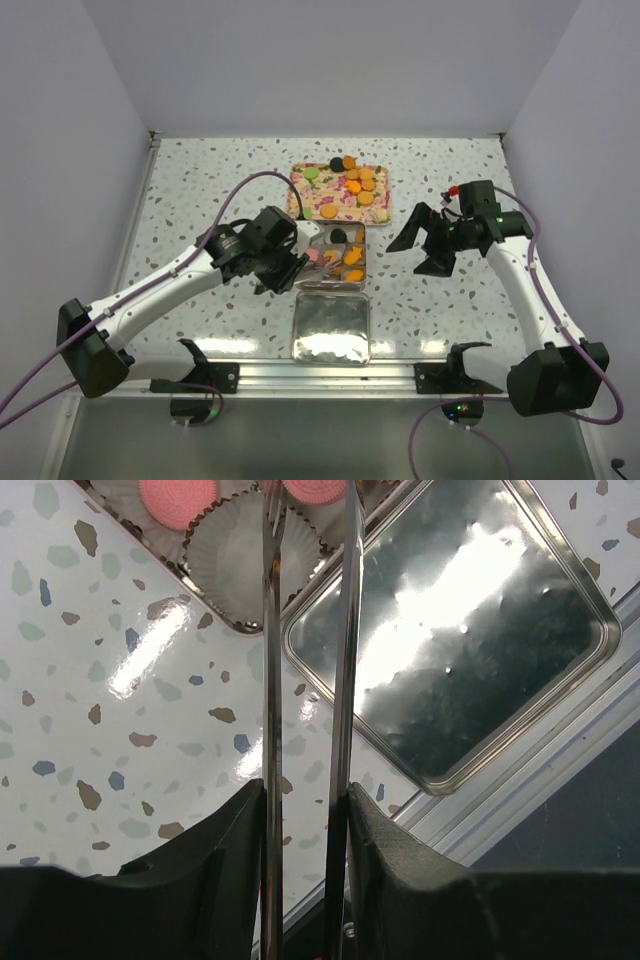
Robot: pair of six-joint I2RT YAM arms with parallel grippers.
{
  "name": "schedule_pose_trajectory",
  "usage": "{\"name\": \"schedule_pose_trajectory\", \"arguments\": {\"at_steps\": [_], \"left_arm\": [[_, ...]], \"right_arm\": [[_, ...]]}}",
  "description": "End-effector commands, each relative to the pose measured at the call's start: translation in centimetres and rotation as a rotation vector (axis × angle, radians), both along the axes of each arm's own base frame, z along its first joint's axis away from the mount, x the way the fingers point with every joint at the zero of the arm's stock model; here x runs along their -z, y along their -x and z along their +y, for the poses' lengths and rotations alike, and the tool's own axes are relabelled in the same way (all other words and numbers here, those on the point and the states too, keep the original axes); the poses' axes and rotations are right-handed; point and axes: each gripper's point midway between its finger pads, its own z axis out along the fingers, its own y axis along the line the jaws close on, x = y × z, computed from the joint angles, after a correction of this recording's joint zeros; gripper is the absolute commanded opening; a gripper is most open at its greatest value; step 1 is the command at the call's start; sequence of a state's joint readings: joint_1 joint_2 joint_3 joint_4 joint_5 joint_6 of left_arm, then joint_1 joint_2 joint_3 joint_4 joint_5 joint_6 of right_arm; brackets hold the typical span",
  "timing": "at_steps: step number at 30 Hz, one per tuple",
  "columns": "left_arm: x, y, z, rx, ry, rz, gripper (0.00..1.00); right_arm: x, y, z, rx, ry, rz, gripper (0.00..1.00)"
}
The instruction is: Pack the cookies
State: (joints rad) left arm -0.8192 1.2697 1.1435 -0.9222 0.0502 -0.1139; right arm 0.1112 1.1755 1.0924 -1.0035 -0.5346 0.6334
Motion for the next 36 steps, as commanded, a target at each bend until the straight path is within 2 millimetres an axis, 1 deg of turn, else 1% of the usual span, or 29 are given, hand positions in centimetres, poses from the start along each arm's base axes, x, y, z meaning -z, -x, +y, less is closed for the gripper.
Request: {"name": "schedule_pose_trajectory", "arguments": {"at_steps": [1,6,19,27,31,34,36], "left_arm": [[-0.8,0.8,-0.5,0.020,0.051,-0.006,0.33],[-0.6,0.7,-0.3,0.007,0.040,-0.013,0.39],[-0.5,0.3,-0.1,-0.016,0.024,-0.021,0.47],[-0.8,-0.4,-0.3,-0.020,0.018,-0.040,0.48],[-2.4,-1.2,-1.0,-0.025,0.047,-0.076,0.48],[-4.8,-2.1,-2.0,-0.014,0.091,-0.117,0.49],[-5.1,-2.5,-2.1,-0.016,0.077,-0.121,0.49]], "right_arm": [[-0.7,0.6,0.3,-0.026,-0.014,-0.019,0.99],[-0.6,0.7,0.3,-0.027,-0.015,-0.018,0.99],[-0.5,0.6,0.4,-0.027,-0.019,-0.018,0.99],[-0.5,0.3,0.4,-0.029,-0.018,-0.023,0.99],[-0.6,0.1,0.5,-0.032,-0.017,-0.023,0.99],[-0.7,0.0,0.4,-0.033,-0.014,-0.032,0.99],[-0.8,-0.1,0.4,-0.034,-0.011,-0.036,0.99]]}}
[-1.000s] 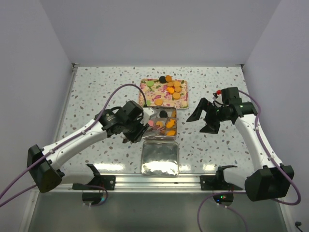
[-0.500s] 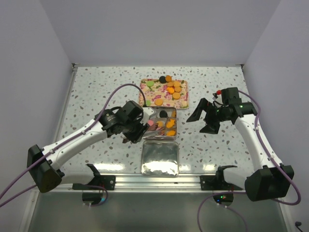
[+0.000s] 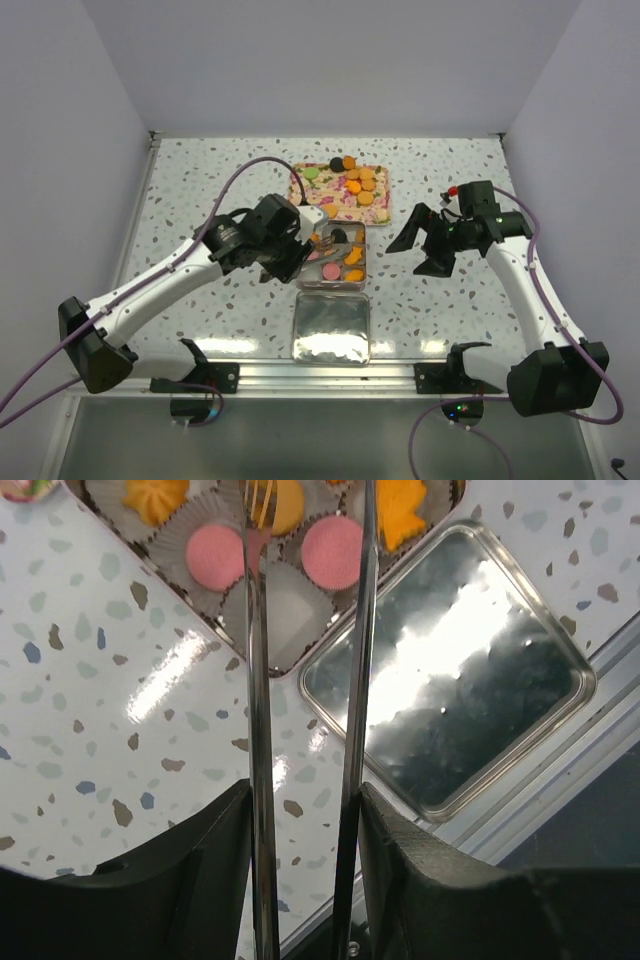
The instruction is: Pack the cookies
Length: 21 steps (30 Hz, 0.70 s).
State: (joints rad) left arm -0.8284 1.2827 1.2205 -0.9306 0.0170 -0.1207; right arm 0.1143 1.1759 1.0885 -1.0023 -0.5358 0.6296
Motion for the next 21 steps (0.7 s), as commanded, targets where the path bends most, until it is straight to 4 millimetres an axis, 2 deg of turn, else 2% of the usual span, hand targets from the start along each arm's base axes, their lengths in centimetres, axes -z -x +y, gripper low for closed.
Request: {"name": "schedule_pose_trajectory", "arguments": {"at_steps": [1,4,8,9,11,12,14,15,16,17,18,19,20,21], "left_arm": [[-3.9,-2.1,-1.3,-0.019,0.051,-0.103,0.49],[-5.2,-4.2,-0.5,-0.082,0.006,-0.180,0.49],[-5.3,-7.6,1.2,-0.194,-0.041,-0.215,0.49],[-4.8,-9.1,2.0,-0.238,-0.055,-0.207,0.49],[-5.4,-11.4,2.6,-0.294,-0.043,-0.235,0.49],[-4.6,-12.3,2.5,-0.303,-0.062,-0.228,0.50],[-5.4,-14.4,2.6,-0.349,-0.078,-0.273,0.50],[-4.2,-15.5,2.3,-0.357,-0.108,-0.260,0.50],[-4.9,-16.7,2.3,-0.383,-0.118,-0.289,0.52],[-3.4,-17.8,2.3,-0.398,-0.156,-0.273,0.53],[-4.0,-18.9,1.9,-0.409,-0.150,-0.292,0.53],[-3.8,-19.7,1.7,-0.415,-0.150,-0.299,0.54],[-2.4,-20.6,1.3,-0.408,-0.172,-0.281,0.54],[-2.7,-21.3,0.6,-0.400,-0.153,-0.286,0.54]], "right_arm": [[-0.9,-0.2,0.3,-0.026,-0.011,-0.036,0.99],[-1.0,-0.4,0.4,-0.029,-0.010,-0.042,0.99],[-1.0,-0.6,0.4,-0.030,-0.009,-0.050,0.99],[-1.0,-0.6,0.4,-0.031,-0.010,-0.049,0.99],[-1.0,-0.7,0.5,-0.033,-0.011,-0.053,0.99],[-1.1,-0.8,0.5,-0.035,-0.011,-0.057,0.99],[-1.1,-0.9,0.6,-0.040,-0.009,-0.062,0.99],[-1.1,-1.0,0.6,-0.039,-0.007,-0.058,0.99],[-1.3,-1.1,0.6,-0.043,0.001,-0.070,0.99],[-1.4,-1.3,0.5,-0.044,0.006,-0.078,0.99],[-1.5,-1.4,0.5,-0.047,0.011,-0.076,0.99],[-1.6,-1.5,0.4,-0.050,0.017,-0.085,0.99],[-1.7,-1.6,0.4,-0.048,0.023,-0.089,0.99],[-1.6,-1.6,0.3,-0.052,0.030,-0.091,0.99]]}}
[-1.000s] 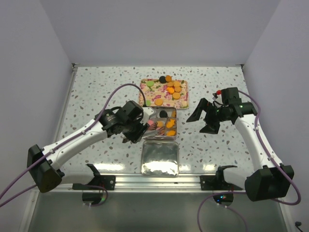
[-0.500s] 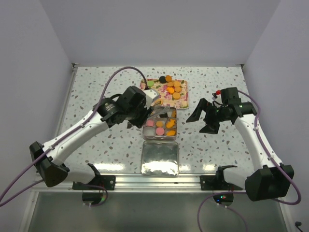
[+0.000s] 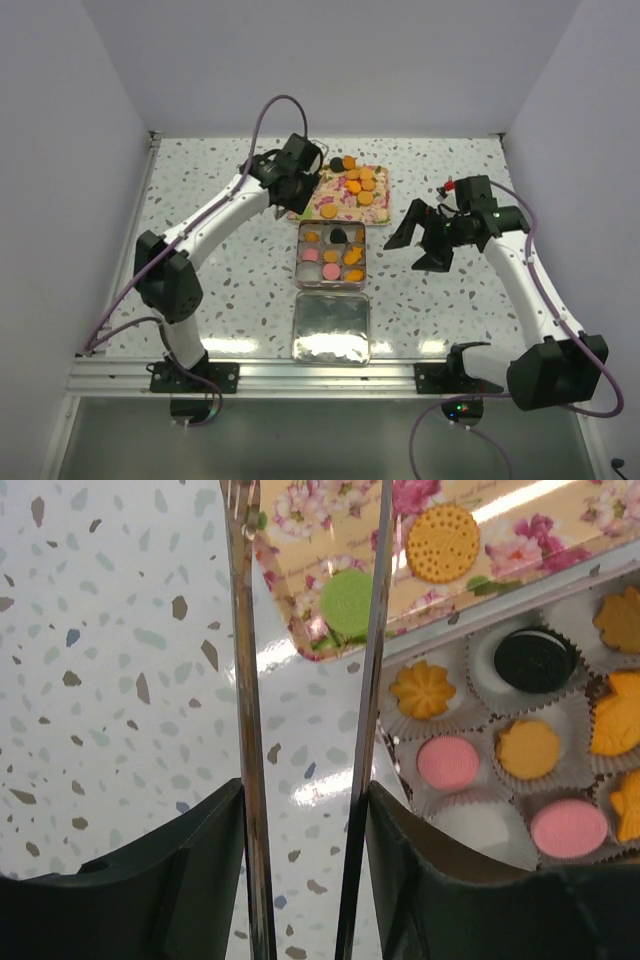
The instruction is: Pack the cookies
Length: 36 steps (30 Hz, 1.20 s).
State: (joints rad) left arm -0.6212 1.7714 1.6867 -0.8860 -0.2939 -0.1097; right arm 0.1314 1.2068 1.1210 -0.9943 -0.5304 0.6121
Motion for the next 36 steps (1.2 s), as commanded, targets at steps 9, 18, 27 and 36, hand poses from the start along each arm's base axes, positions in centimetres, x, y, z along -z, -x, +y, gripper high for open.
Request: {"name": "schedule_pose_trajectory", "arguments": {"at_steps": [9,18,27,36], "left_arm": [[1.4,-7.9,-2.0,-0.023,0.002,-0.050,0.54],[3.9,-9.5,-1.7,-0.028,0.032,0.008,0.52],[5.9,-10.0,-2.2,-0.019,0.018,0.044,0.50],[6.7,-10.2,-1.7,-0.029,0.007,0.061,0.40]], "right_arm": [[-1.6,-1.3,-0.6,-0.026,0.060,-0.092,0.99],[-1.1,-2.4,-0.6,-0.023,0.070,-0.072,0.99],[-0.7,-3.3,-0.5,-0.021,0.073,-0.053,0.99],[-0.6,-3.9,-0.3,-0.022,0.068,-0.043,0.99]]}}
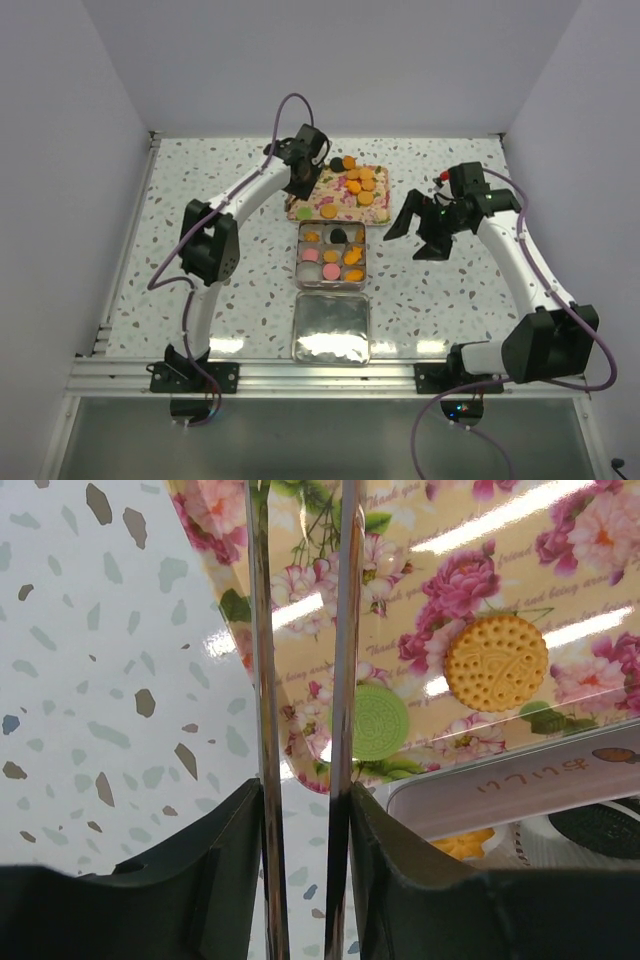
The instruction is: Pack the cookies
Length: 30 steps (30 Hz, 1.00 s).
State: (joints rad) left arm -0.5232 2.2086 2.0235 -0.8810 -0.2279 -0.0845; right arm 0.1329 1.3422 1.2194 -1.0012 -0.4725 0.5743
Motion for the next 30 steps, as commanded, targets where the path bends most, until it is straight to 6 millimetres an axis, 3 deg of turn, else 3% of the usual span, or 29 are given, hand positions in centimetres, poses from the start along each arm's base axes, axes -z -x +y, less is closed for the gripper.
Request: {"name": "schedule_pose_trajectory", "arguments": {"at_steps": [1,4,9,10,12,13,15,16,21,22,23,30], "left_arm": [[-1.6,-1.4,-0.2,0.012,0.025,-0.050,0.40],[-2.4,-1.5,-0.1,0.009,0.031,-0.065,0.39],[-7.2,-1.3,-0.5,0.020,0.097,-0.149,0.37],[-8.9,-1.0,-0.5,0.027,0.119,-0.177,0.37],[-10.0,-0.2,-0.6,0.047,0.152,-0.178,0.36],[-11.7,0.4,-0.6,0.054,0.178,-0.206,0.36],[-12.0,1.9,-0.5,0.063,0.203,-0.186,0.34],[-13.3,2.9,-0.3,0.067,0.221,-0.199,0.34],[-12.6,8.4,0.5,0.097,0.219,-0.131,0.31],[-13.5,10.1,0.4,0.117,0.229,-0.138,0.30],[-12.1,11.5,0.6,0.118,0.212,-0.098,0.30],[-9.8,20.8,1.4,0.158,0.246,0.019,0.26]], "right_arm": [[-1.4,-1.1,0.2,-0.018,-0.002,-0.061,0.99],[-1.3,-1.1,0.3,-0.020,-0.002,-0.057,0.99],[-1.5,-1.1,0.4,-0.019,-0.011,-0.057,0.99],[-1.5,-1.1,0.4,-0.017,-0.013,-0.056,0.99],[-1.6,-1.1,0.4,-0.015,-0.014,-0.056,0.99],[-1.8,-1.2,0.4,-0.016,-0.016,-0.062,0.99],[-2.0,-1.1,0.5,-0.012,-0.022,-0.063,0.99],[-2.1,-1.2,0.5,-0.013,-0.026,-0.061,0.99],[-2.6,-0.7,0.9,-0.009,-0.054,-0.061,0.99],[-2.5,-0.5,0.9,-0.006,-0.057,-0.062,0.99],[-2.5,-0.4,0.9,-0.009,-0.060,-0.061,0.99],[-2.2,1.2,0.8,-0.001,-0.071,-0.055,0.99]]}}
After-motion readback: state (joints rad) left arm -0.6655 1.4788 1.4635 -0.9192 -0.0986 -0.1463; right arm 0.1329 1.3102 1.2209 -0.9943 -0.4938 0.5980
